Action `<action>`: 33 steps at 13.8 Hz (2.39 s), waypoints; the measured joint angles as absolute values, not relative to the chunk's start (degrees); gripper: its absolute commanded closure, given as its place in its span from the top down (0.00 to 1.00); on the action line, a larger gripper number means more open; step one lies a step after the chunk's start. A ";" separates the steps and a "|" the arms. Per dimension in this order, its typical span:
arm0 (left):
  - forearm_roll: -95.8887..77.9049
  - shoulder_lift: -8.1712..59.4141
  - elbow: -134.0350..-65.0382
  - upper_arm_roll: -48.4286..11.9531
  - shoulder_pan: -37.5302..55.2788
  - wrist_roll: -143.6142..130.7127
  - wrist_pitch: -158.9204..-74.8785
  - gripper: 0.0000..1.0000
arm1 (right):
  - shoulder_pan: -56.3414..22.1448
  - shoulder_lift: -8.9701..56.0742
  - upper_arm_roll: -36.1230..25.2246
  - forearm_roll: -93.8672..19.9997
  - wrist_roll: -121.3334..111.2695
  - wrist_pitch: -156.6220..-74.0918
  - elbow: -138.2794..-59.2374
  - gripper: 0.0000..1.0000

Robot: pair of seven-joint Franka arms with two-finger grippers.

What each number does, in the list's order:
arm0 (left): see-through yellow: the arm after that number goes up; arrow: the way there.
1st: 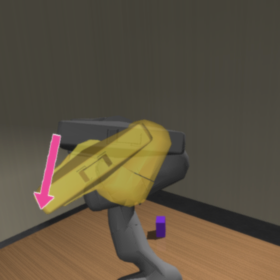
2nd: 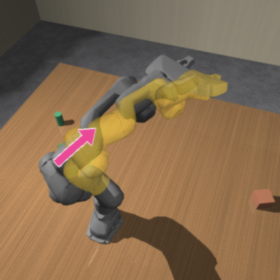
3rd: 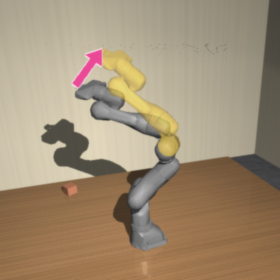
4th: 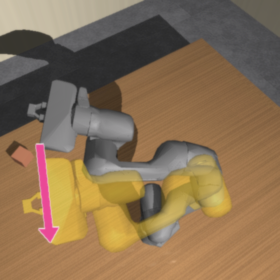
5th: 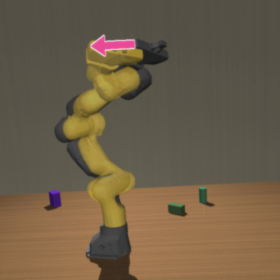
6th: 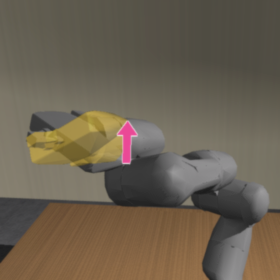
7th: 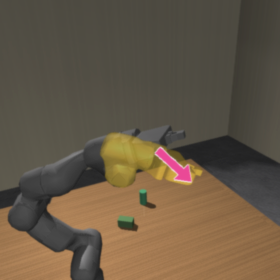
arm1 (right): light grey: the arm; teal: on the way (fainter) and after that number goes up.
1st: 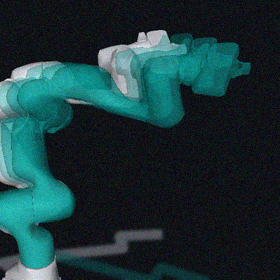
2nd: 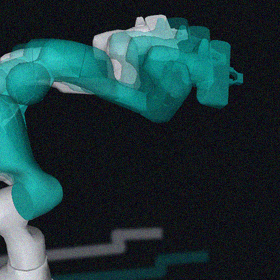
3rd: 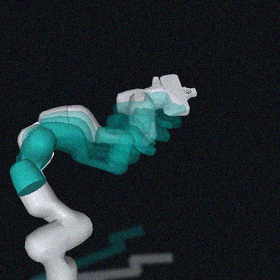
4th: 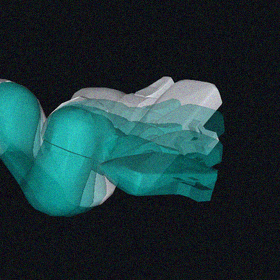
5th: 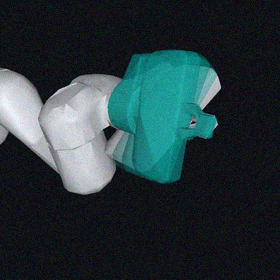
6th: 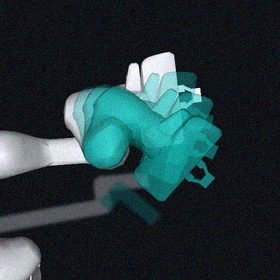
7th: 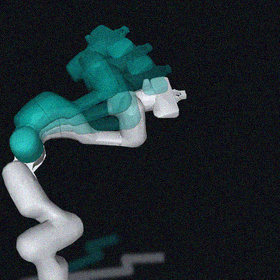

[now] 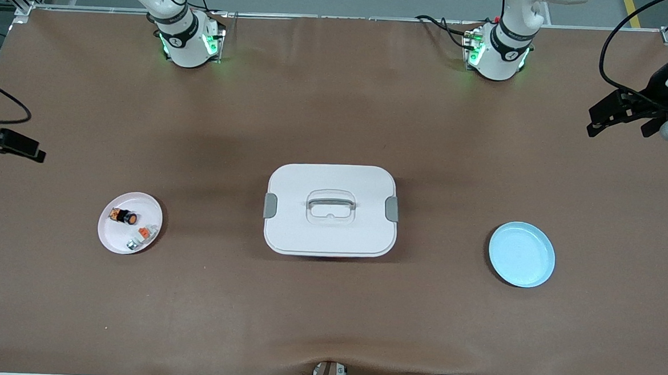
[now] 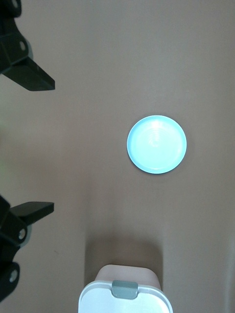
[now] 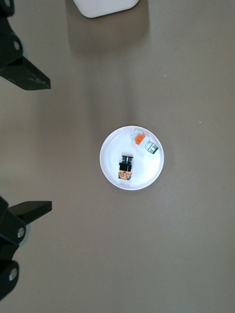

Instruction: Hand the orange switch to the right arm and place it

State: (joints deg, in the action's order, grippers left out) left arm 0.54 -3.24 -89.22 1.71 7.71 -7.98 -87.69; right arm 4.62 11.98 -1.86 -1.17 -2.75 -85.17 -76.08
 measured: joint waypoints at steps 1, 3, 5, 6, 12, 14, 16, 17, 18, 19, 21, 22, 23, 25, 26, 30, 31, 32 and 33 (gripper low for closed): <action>0.54 -3.24 -89.21 1.71 7.71 -7.98 -87.69 1.00 | 4.62 11.74 -1.84 -1.09 -2.79 -83.86 -74.41 1.00; 0.54 -3.24 -89.20 1.71 7.71 -7.99 -87.68 1.00 | 4.82 11.16 -1.87 -1.10 -2.96 -81.58 -72.45 1.00; 0.54 -3.24 -89.20 1.71 7.72 -7.99 -87.66 1.00 | 5.57 10.42 -1.89 -1.09 -3.45 -78.63 -71.69 1.00; 0.54 -3.24 -89.20 1.71 7.72 -7.99 -87.66 1.00 | 5.70 9.89 -1.89 -1.10 -3.85 -77.67 -71.58 1.00; 0.53 -3.24 -89.26 1.66 7.95 -8.03 -87.61 1.00 | 6.35 7.87 -1.82 -1.39 -8.84 -78.04 -73.46 1.00; 0.53 -3.24 -89.37 1.46 7.97 -8.03 -87.59 1.00 | 4.98 5.21 -2.00 -1.39 -9.02 -81.01 -77.71 1.00; 0.53 -3.24 -89.43 1.16 7.98 -8.09 -87.57 1.00 | 2.85 2.29 -3.23 -1.35 -9.02 -82.54 -81.42 1.00; 0.53 -3.24 -89.45 1.13 7.98 -8.10 -87.57 1.00 | 2.35 1.39 -3.55 -1.34 -9.02 -82.75 -82.38 1.00; 0.53 -3.25 -89.47 1.13 7.97 -8.10 -87.57 1.00 | 2.14 0.87 -3.73 -1.34 -9.03 -82.79 -82.86 1.00; 0.53 -3.25 -89.48 1.13 7.96 -8.11 -87.57 1.00 | 1.92 0.57 -3.80 -1.34 -9.03 -82.84 -83.22 1.00; 0.53 -3.25 -89.52 1.13 7.89 -8.11 -87.57 1.00 | 1.32 0.49 -3.81 -1.34 -9.02 -82.97 -83.53 1.00; 0.53 -3.25 -89.52 1.13 7.87 -8.11 -87.57 1.00 | 1.16 0.49 -3.81 -1.34 -9.02 -83.02 -83.62 1.00; 0.53 -3.25 -89.52 1.13 7.86 -8.11 -87.57 1.00 | 1.11 0.49 -3.81 -1.33 -9.02 -83.02 -83.65 1.00; 0.53 -3.26 -89.49 1.13 7.86 -8.12 -87.87 1.00 | 1.10 0.49 -3.84 -1.32 -9.02 -83.03 -83.65 1.00; 0.53 -3.26 -89.49 1.13 7.85 -8.12 -88.09 1.00 | 1.11 0.49 -3.87 -1.31 -9.02 -83.04 -83.65 1.00; 0.53 -3.26 -89.49 1.17 7.52 -8.11 -88.37 1.00 | 1.07 0.47 -3.88 -1.32 -8.67 -83.15 -83.65 1.00; 0.53 -3.24 -89.49 1.18 7.47 -8.12 -88.60 1.00 | 1.05 0.47 -3.88 -1.36 -7.73 -83.14 -83.65 1.00; 0.53 -3.22 -89.53 1.19 7.45 -8.12 -88.72 1.00 | 0.94 0.47 -3.87 -1.38 -6.19 -83.14 -83.65 1.00; 0.53 -3.18 -89.58 1.19 7.45 -8.11 -88.78 1.00 | 0.65 0.47 -3.86 -1.39 -4.58 -83.14 -83.65 1.00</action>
